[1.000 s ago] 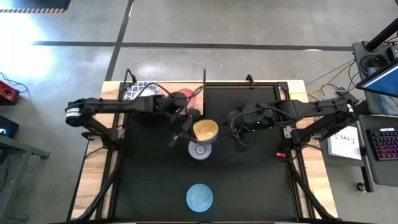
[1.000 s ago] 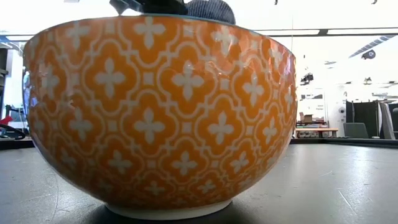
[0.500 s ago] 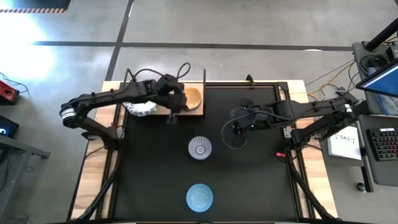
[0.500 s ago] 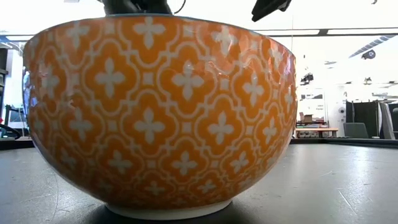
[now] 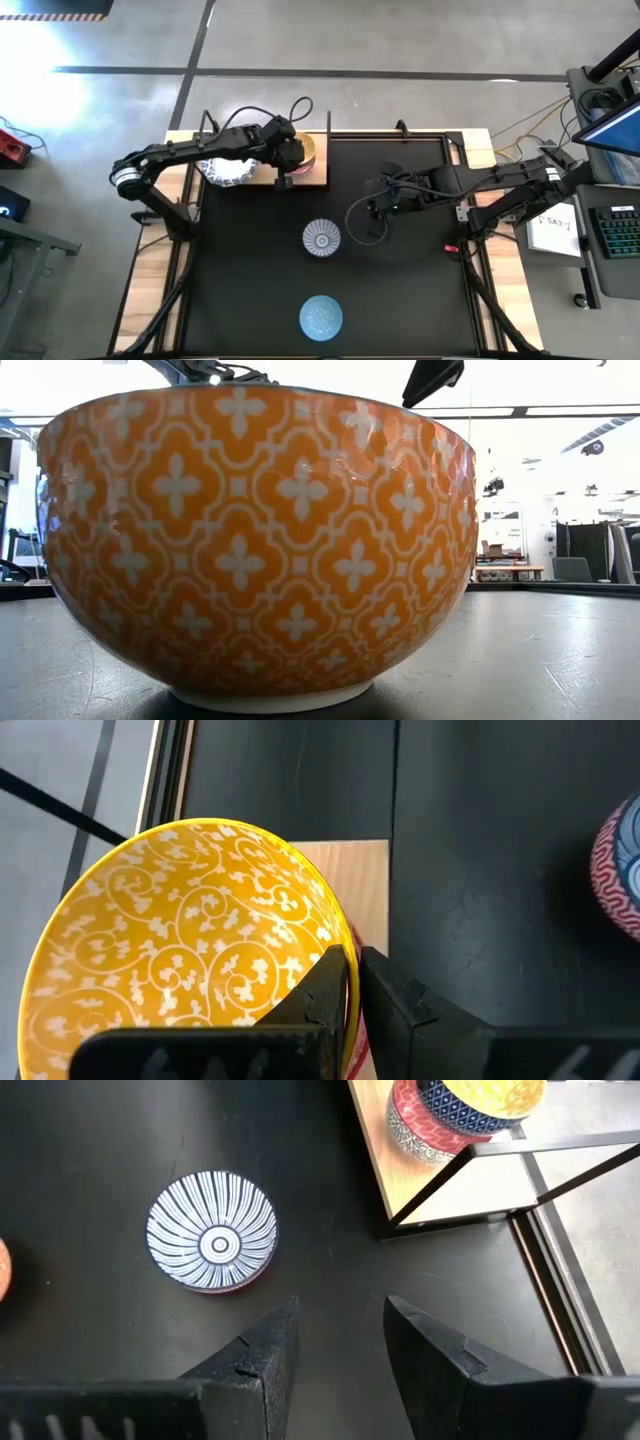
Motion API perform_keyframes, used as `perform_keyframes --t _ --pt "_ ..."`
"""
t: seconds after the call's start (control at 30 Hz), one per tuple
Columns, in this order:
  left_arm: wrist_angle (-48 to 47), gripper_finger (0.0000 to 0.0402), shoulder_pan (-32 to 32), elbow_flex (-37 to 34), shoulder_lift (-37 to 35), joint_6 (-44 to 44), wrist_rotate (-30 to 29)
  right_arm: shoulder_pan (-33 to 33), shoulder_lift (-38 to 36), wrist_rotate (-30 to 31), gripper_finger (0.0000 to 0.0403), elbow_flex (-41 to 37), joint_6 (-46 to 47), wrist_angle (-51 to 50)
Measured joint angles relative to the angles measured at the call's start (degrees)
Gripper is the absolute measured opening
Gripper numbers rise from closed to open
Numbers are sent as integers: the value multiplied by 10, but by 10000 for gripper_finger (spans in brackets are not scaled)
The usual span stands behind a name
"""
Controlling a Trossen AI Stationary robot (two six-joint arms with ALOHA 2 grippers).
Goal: Place and stack bowls onto a shelf
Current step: Stack the yellow patterned bowl on top of the red patterned bowl on the shelf
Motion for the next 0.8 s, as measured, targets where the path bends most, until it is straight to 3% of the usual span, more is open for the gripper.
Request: perform_keyframes --t 0.8 --pt "-5 11 -2 0 34 -60 1 0 9 -4 137 0 0 -8"
